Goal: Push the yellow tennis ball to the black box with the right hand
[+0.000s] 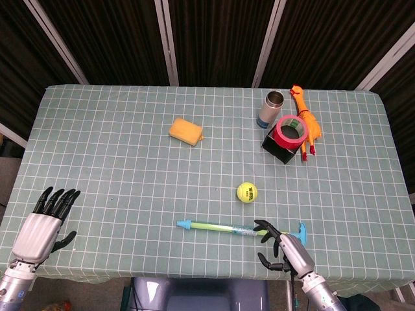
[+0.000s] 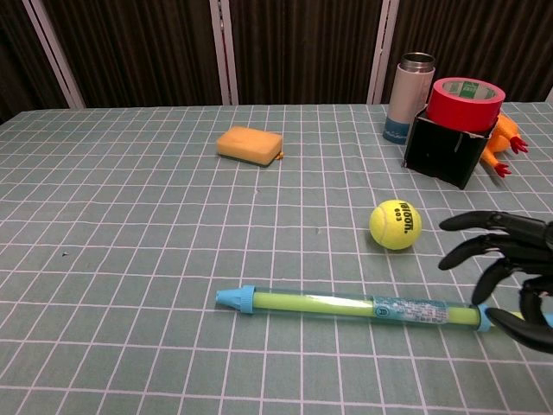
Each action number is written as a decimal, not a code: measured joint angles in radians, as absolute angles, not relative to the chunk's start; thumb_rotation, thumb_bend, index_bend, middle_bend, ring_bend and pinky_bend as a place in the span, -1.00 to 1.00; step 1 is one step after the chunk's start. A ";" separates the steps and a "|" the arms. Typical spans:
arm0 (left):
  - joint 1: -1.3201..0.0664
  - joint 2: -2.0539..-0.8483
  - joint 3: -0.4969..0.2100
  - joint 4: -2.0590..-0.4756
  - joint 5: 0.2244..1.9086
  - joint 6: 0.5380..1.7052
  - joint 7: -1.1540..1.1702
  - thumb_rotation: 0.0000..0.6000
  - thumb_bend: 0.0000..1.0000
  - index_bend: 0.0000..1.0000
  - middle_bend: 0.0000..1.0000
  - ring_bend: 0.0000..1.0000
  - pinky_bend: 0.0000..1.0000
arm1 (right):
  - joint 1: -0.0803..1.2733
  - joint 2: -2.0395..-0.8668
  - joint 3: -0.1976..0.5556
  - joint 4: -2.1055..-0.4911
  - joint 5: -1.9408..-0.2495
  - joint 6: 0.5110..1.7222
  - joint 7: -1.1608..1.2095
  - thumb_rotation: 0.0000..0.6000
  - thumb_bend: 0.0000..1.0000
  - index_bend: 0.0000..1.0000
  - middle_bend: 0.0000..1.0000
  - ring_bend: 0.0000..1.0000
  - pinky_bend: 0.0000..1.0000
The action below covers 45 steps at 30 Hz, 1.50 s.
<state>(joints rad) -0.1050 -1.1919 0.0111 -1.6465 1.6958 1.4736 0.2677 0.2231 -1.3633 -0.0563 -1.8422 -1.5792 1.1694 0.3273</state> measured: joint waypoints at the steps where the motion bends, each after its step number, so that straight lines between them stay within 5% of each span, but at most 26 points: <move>1: -0.107 -1.190 0.008 -1.645 1.685 1.470 0.264 1.00 -0.66 -1.00 -0.81 -0.85 -0.93 | 0.230 -1.376 -0.046 -1.846 -1.562 1.161 0.322 1.00 -0.09 -0.82 -0.51 -0.30 0.22; 18: -0.115 -1.179 -0.015 -1.631 1.589 1.445 0.236 1.00 -0.66 -1.00 -0.81 -0.85 -0.93 | 0.370 -1.481 0.066 -1.847 -1.365 0.960 0.387 1.00 -0.08 -0.96 -0.59 -0.42 -0.09; 45: -0.135 -1.222 -0.027 -1.619 1.488 1.390 0.334 1.00 -0.66 -1.00 -0.81 -0.85 -0.93 | 0.472 -1.412 0.062 -1.597 -1.500 0.863 0.775 1.00 -0.08 -0.96 -0.62 -0.51 -0.49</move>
<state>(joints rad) -0.1348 -1.2224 -0.0269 -1.6192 1.4876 1.3897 0.3339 0.4715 -1.4118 0.0617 -1.5974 -1.5003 0.8627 0.7753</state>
